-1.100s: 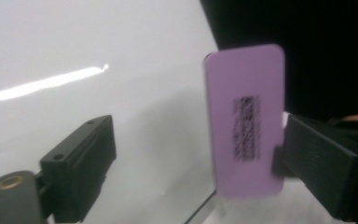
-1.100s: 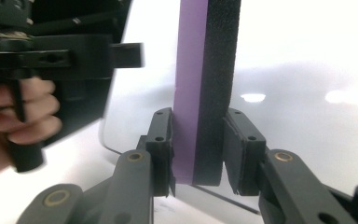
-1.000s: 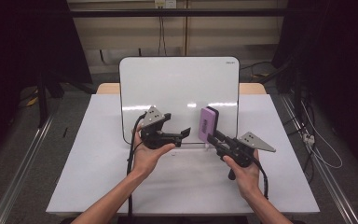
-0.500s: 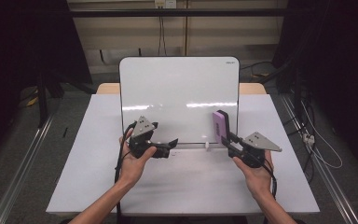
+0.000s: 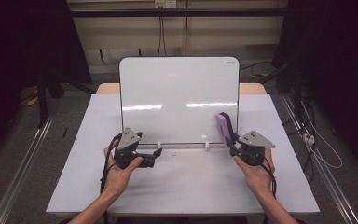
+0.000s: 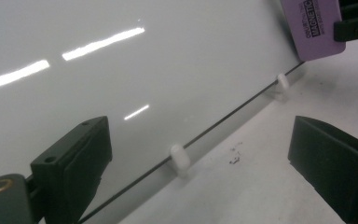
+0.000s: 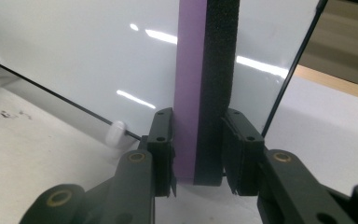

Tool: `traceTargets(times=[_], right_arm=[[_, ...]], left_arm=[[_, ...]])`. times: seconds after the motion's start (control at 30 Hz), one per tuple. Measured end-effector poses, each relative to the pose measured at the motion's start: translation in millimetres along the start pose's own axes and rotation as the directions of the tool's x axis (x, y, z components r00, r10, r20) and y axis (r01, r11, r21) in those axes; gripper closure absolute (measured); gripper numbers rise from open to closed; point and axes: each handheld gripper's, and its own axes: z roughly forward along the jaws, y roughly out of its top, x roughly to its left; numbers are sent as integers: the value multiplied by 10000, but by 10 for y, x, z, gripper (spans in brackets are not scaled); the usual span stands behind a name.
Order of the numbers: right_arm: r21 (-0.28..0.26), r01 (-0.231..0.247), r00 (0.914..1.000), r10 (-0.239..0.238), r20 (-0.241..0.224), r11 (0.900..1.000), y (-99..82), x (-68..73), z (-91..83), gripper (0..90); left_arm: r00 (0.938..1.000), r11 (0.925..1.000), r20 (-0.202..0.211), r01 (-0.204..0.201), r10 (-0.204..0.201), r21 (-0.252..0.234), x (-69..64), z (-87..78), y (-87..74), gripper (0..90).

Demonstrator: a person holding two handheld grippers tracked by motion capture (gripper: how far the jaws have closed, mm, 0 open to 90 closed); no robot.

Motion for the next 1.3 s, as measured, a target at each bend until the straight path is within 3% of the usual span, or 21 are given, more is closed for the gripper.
traceTargets(times=[0.27,0.43,0.67,0.73,0.9,0.97,1.07,1.13,1.3], right_arm=[[457,921,9933,-950,666,9947,83,160,61,667],[517,1104,9879,-1153,1042,9925,105,235,94,664],[244,1135,9871,-1155,1112,9932,66,231,94,649],[123,990,9900,-997,998,9950,54,213,90,618],[-37,233,9978,-231,617,9997,20,157,92,388],[-360,-187,9992,199,355,9992,20,135,76,305],[-634,-808,9967,800,-159,9947,19,88,49,211],[-686,-1100,9930,1067,-501,9916,8,47,30,157],[-1075,-1550,9855,1461,-861,9821,-68,-76,-88,70]], left_arm=[[9992,9997,-392,62,-53,230,44,-80,-190,62],[9977,9994,-600,324,-315,142,110,-123,-251,63],[9965,9993,-754,367,-358,114,125,-145,-290,63],[9968,9993,-724,357,-349,92,120,-152,-290,63],[9968,9991,-691,409,-405,53,126,-160,-282,63],[9972,9994,-662,339,-332,87,139,-170,-266,63],[9971,9993,-655,381,-381,-12,149,-200,-240,63],[9976,9998,-661,198,-203,-78,146,-222,-216,63],[9973,9999,-735,46,-54,-103,124,-290,-201,60]])
